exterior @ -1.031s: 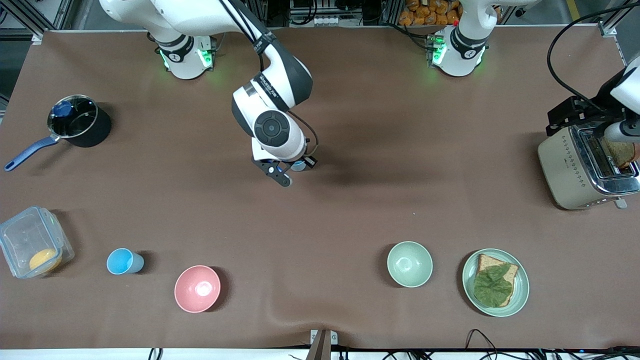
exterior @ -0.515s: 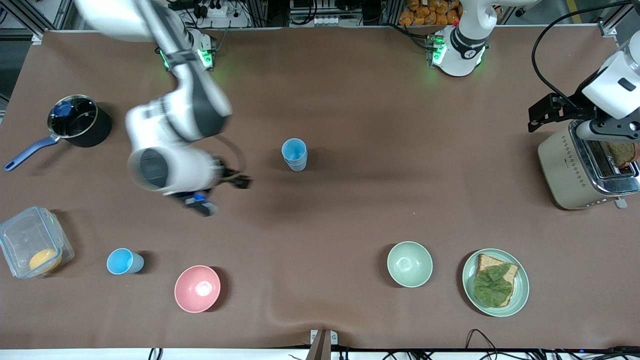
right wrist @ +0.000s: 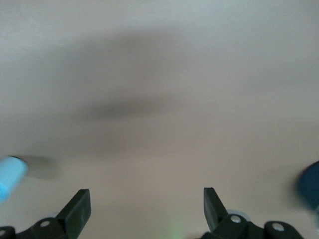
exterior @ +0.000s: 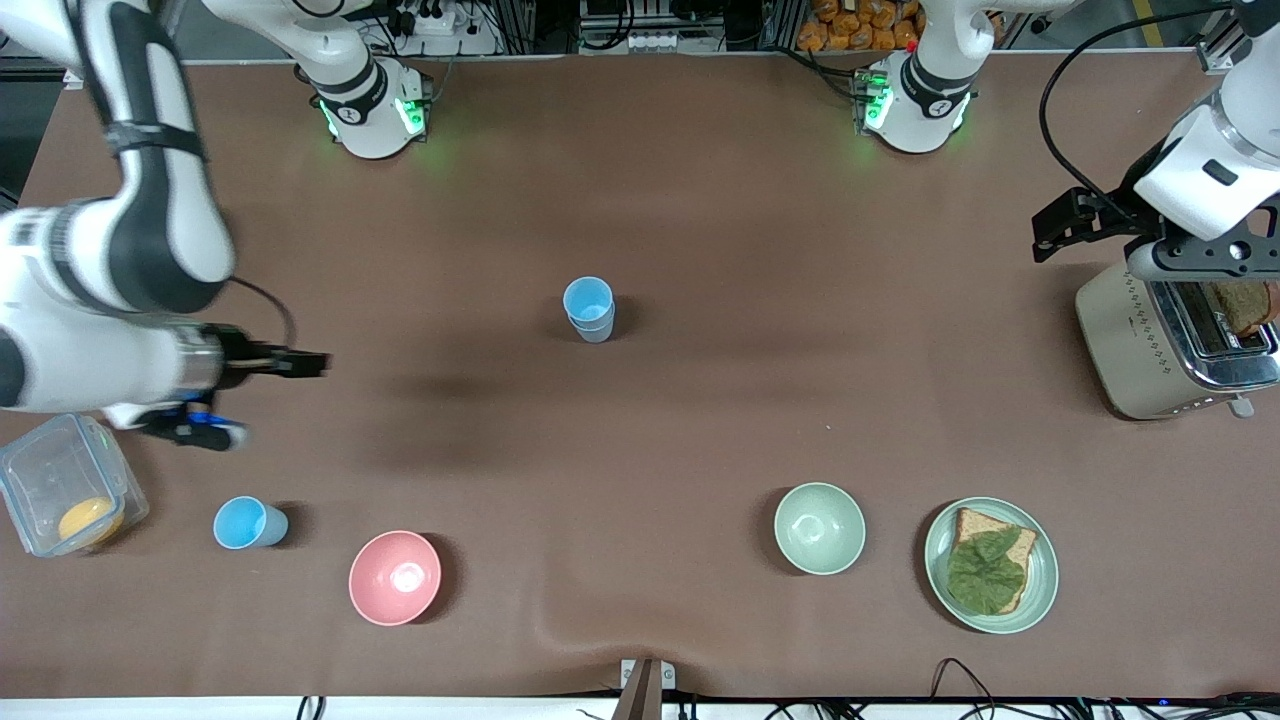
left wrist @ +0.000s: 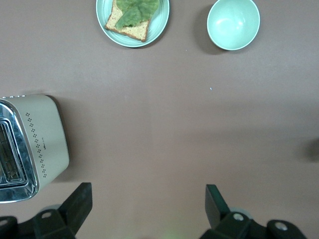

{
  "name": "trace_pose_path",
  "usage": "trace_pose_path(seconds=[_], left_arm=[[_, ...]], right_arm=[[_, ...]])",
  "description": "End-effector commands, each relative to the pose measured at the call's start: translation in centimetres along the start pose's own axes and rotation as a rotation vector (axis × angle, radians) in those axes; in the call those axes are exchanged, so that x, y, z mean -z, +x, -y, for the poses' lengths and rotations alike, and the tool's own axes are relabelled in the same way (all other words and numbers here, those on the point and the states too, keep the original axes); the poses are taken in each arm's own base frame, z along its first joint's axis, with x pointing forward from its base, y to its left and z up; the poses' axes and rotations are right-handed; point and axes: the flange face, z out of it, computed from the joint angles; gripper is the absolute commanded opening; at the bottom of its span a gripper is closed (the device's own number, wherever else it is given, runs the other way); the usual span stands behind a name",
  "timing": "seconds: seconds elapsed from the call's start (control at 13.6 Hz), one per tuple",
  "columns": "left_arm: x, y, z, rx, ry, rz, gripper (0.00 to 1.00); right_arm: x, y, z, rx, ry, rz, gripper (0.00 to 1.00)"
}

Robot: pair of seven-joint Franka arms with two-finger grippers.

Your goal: Stack blue cups with both arms

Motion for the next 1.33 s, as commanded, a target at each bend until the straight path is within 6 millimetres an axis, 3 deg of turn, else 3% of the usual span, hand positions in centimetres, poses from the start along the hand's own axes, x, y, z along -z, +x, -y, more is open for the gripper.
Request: trace_pose_path(seconds=[0.0,0.22,0.59,0.81,1.25], left_arm=[[0.7,-0.8,0.0,0.039,-0.009,0.008,1.00],[0.5,-0.9,0.0,0.070,-0.007,0.018,1.00],[1.1,-1.4,0.5,0.077,-0.007,0.015,1.00],[1.2,-1.4,0.8,0.080,-0.008,0.011,1.00],[2.0,-1.8,2.6,0.117,-0.013,-0.004,1.00]], right_arm=[[2.4,-2.0,-4.7,0.123,-0.001,-0.043,1.00],[4.3,-6.1,-5.2,0.135,-0.047,-0.168,1.00],[8.8,-12.3,-2.4,0.184,-0.111,-0.258,1.00],[11.3,-14.4,-1.5,0.191,-0.109,-0.304,1.00],[15.5,-17.4,-2.7,0.176,-0.101,-0.247,1.00]])
